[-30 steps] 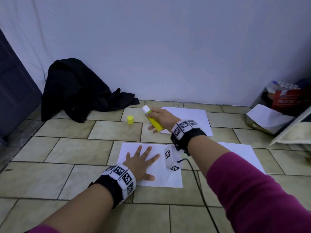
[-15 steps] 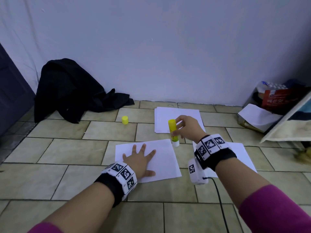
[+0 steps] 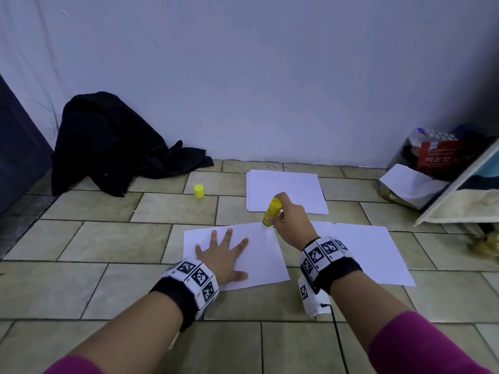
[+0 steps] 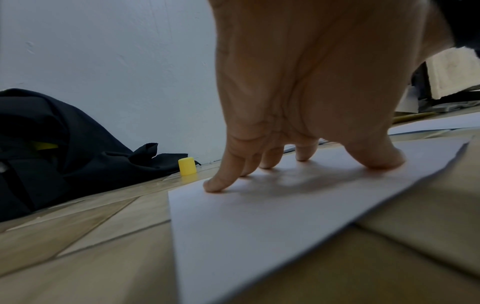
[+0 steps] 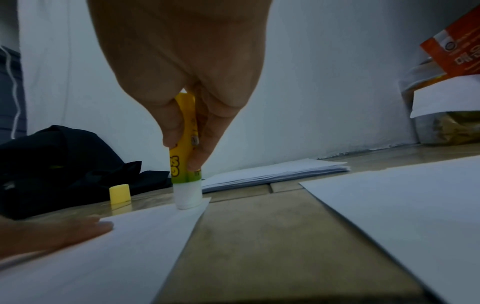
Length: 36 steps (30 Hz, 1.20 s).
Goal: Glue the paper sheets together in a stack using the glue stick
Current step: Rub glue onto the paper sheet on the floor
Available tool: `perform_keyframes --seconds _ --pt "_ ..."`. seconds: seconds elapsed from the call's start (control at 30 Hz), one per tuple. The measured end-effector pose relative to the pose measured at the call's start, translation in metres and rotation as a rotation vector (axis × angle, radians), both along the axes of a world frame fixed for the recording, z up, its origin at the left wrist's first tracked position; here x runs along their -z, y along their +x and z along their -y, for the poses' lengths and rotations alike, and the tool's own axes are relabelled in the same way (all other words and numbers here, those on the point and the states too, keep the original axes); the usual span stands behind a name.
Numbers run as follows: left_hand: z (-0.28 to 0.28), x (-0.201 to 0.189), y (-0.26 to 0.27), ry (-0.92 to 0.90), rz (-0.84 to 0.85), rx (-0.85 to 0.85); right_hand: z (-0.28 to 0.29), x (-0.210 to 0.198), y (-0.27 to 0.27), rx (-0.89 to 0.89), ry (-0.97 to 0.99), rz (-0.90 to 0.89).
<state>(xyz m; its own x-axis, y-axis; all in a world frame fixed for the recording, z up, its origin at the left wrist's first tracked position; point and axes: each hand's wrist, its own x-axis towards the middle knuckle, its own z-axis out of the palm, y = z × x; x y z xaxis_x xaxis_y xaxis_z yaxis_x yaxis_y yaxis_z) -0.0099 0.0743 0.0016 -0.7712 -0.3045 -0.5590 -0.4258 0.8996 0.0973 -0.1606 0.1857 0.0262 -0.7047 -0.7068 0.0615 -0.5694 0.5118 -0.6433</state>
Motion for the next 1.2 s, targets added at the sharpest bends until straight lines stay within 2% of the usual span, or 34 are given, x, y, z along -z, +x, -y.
perform_keyframes --seconds 0.23,0.4,0.6,0.7,0.8,0.87,1.03,1.2 --pt "0.002 0.002 0.002 0.016 -0.011 0.007 -0.034 -0.002 0.018 -0.1 0.098 -0.003" --pt "0.003 0.004 0.004 0.038 -0.066 -0.015 -0.066 -0.003 0.032 -0.173 0.087 -0.003" --pt "0.008 -0.001 0.004 0.02 -0.099 0.029 -0.081 -0.012 0.029 -0.233 0.153 0.035" --pt "0.012 -0.006 0.005 -0.033 -0.079 0.078 -0.083 -0.022 0.019 -0.168 0.026 0.098" --pt "0.014 -0.016 0.007 -0.087 -0.062 0.126 -0.084 -0.029 0.005 -0.011 -0.187 0.148" --pt "0.014 -0.021 0.009 -0.152 -0.038 0.166 -0.081 -0.033 -0.002 0.074 -0.251 0.167" --pt "0.01 -0.026 0.015 -0.277 -0.024 0.201 -0.065 -0.03 -0.008 0.145 -0.296 0.222" --pt "0.014 -0.017 0.016 -0.151 -0.145 0.221 -0.037 -0.026 -0.001 0.116 -0.264 0.246"
